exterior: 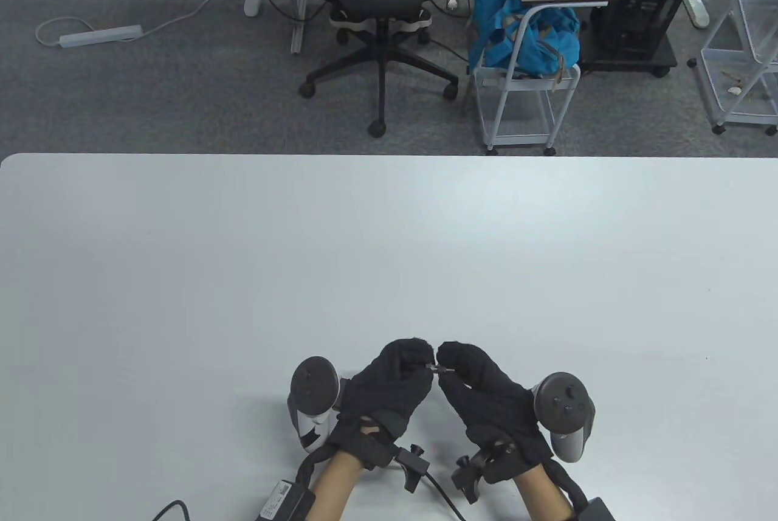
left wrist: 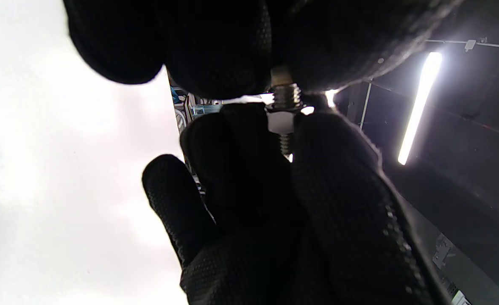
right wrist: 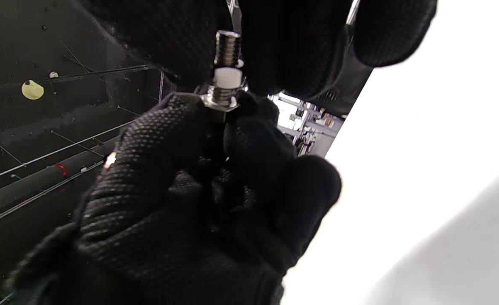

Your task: Unscrew nut from screw

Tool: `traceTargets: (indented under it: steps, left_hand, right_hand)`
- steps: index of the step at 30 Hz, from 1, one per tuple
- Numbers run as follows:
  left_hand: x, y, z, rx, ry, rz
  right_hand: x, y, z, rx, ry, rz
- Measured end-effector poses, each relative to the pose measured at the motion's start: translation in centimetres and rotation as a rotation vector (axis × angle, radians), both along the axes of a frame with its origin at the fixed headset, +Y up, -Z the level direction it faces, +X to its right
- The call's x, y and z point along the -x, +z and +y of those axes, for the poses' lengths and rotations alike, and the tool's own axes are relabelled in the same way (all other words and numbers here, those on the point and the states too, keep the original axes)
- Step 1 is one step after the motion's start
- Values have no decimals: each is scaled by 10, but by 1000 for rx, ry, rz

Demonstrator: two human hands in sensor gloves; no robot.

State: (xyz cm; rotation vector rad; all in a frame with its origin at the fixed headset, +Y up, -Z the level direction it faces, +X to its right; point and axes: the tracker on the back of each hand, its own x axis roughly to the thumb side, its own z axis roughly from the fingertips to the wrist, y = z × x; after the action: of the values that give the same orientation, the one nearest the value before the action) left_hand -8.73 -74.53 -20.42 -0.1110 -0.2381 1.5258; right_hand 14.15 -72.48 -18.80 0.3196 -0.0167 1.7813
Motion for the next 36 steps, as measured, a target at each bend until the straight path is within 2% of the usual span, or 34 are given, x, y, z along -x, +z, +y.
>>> traceTargets:
  steps: [3,8,12,19,24,30,36]
  left_hand:
    - [0,0,0,-1,-1,-3]
    - [-1,0,0,-13,-14,-11]
    - [-1,0,0,-19,-24,-14]
    - [-1,0,-1,-11,-14,-15]
    - [0,0,-1,-2,4,-6]
    - [-1,-1,0,-12,-9,-15]
    - [-1,-1,-1,-21,-8,-31]
  right_hand:
    - [0,0,-2,7,-26,-14]
    - [-1,1,-8,57,66,-71]
    - [2,0,-9,63,44,-59]
    - [3,1,0,-29,46,-37]
    - [2,0,-1,-7,-3,-6]
    - [0,-2,-12,73,47,-59]
    - [3,-2,-9,46,14,-35]
